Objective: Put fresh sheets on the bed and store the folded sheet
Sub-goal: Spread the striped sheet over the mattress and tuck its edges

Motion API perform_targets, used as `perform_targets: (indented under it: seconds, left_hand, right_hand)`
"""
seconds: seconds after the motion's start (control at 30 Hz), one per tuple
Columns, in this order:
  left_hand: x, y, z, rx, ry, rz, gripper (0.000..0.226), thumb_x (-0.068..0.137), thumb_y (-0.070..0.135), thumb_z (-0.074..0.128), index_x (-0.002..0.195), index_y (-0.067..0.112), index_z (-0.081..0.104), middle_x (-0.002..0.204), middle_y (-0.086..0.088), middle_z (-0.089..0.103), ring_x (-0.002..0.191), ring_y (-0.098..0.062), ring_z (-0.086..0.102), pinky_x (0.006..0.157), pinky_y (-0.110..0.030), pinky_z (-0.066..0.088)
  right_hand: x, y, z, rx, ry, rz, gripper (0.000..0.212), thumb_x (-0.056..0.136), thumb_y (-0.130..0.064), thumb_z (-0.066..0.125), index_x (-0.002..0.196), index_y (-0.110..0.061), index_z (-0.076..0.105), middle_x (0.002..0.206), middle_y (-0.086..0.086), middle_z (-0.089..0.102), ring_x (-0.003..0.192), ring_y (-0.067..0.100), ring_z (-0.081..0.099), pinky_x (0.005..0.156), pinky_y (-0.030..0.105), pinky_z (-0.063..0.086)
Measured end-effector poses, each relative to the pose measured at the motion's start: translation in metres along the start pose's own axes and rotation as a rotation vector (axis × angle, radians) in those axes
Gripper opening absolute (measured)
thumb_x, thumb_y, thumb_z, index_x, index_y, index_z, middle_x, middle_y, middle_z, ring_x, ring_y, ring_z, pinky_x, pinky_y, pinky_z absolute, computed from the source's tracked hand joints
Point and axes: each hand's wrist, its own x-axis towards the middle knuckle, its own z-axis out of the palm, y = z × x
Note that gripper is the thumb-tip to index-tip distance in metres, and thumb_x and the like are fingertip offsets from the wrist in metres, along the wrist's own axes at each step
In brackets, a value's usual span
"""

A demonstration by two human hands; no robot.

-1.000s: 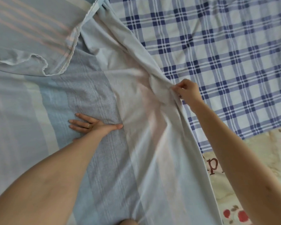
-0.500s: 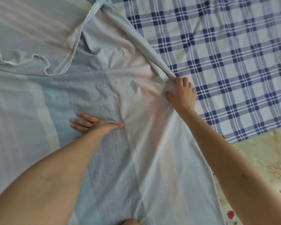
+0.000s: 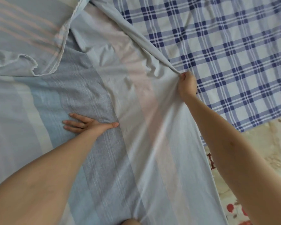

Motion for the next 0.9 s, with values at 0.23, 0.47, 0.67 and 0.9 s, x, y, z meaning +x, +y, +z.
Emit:
perform_targets:
  seconds: [0.23,0.47,0.67,0.9]
  left_hand:
    - [-0.003,-0.003,0.003,-0.012,0.057,0.008,0.166,0.034,0.064,0.085,0.141,0.013,-0.032,0.147,-0.018,-0.036,0.138,-0.032,-0.031,0.110,-0.053,-0.013]
    - [-0.002,-0.011,0.011,-0.017,0.117,0.080,0.161,0.038,0.074,0.076,0.143,0.010,-0.027,0.149,-0.020,-0.031,0.139,-0.034,-0.026,0.108,-0.061,-0.008]
    - [0.006,-0.044,0.047,0.191,0.466,0.745,0.087,0.083,0.047,0.062,0.150,0.022,0.014,0.159,0.001,0.003,0.146,-0.022,0.004,0.106,-0.062,0.011]
    - [0.006,0.030,0.034,0.177,0.621,1.004,0.074,0.089,0.020,0.059,0.149,0.010,0.017,0.156,-0.017,0.009,0.131,-0.035,0.033,0.104,-0.036,0.024]
  right_hand:
    - [-0.104,0.027,0.027,0.092,0.490,-0.261,0.027,0.095,-0.010,0.040,0.118,-0.008,0.052,0.122,0.008,0.052,0.118,0.021,0.046,0.104,0.030,0.030]
    - [-0.224,0.128,0.052,-0.107,0.130,0.160,0.059,0.094,-0.037,0.023,0.150,-0.022,0.017,0.158,0.007,0.010,0.146,0.026,0.003,0.116,0.042,-0.014]
    - [-0.168,0.123,0.056,-0.224,0.228,0.340,0.058,0.095,-0.039,0.026,0.149,-0.039,0.005,0.160,-0.006,-0.003,0.146,0.025,-0.006,0.108,0.063,-0.012]
    - [-0.151,0.123,0.068,-0.116,0.353,0.468,0.059,0.094,-0.033,0.024,0.150,-0.035,0.007,0.160,-0.004,0.003,0.147,0.023,0.002,0.114,0.055,-0.006]
